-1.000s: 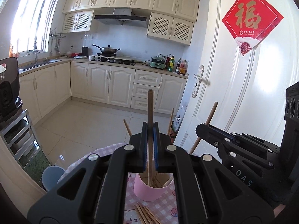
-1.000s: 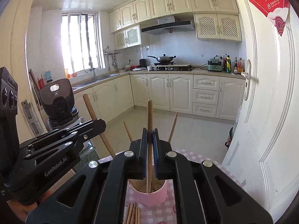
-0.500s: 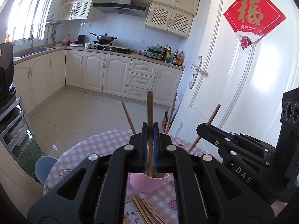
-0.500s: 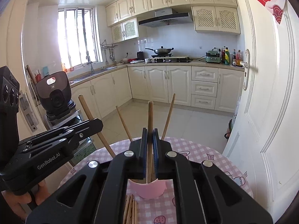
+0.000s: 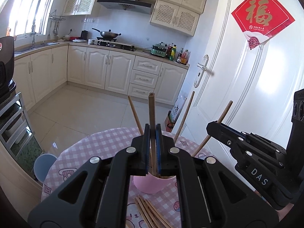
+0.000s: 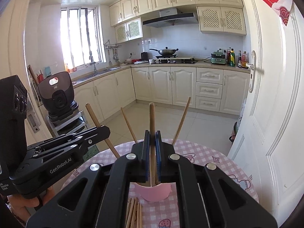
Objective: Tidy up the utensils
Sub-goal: 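Open both tools to release the chopsticks into the pink cup, then move both tools down to the remaining chopsticks beside the cup, then close the left tool on a chopstick while the right tool grasps another, then lift both held chopsticks upright and raise them over the pink cup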
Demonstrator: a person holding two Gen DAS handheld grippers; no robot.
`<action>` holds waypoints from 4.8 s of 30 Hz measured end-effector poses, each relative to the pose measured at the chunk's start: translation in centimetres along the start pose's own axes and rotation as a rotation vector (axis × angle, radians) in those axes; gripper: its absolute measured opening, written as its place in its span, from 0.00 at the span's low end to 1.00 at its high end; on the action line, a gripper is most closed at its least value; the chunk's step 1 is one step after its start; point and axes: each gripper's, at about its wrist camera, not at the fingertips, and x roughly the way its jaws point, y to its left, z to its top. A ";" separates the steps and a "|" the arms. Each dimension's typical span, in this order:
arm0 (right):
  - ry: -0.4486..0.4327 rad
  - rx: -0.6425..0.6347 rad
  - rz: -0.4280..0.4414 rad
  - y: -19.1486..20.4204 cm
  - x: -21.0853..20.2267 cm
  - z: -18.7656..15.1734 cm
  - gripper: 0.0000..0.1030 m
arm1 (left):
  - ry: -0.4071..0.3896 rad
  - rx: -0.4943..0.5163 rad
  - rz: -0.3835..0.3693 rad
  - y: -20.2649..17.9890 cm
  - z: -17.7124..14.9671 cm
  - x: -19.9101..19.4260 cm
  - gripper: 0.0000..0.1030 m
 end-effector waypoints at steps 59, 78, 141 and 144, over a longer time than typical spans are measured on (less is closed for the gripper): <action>0.614 -0.082 0.046 1.3 6.7 -15.4 0.24 | 0.574 -0.099 0.120 3.6 -15.6 4.2 0.29; 0.667 -0.118 0.068 3.0 8.5 -14.9 0.21 | 0.591 -0.065 0.095 3.0 -15.4 5.1 0.11; 0.253 -0.060 0.119 5.0 -1.2 -5.4 0.04 | 0.222 -0.011 -0.018 -0.6 -5.4 -6.7 0.06; 0.198 -0.064 0.098 4.8 -2.2 -4.9 0.04 | 0.188 0.000 -0.017 -1.1 -4.6 -7.4 0.06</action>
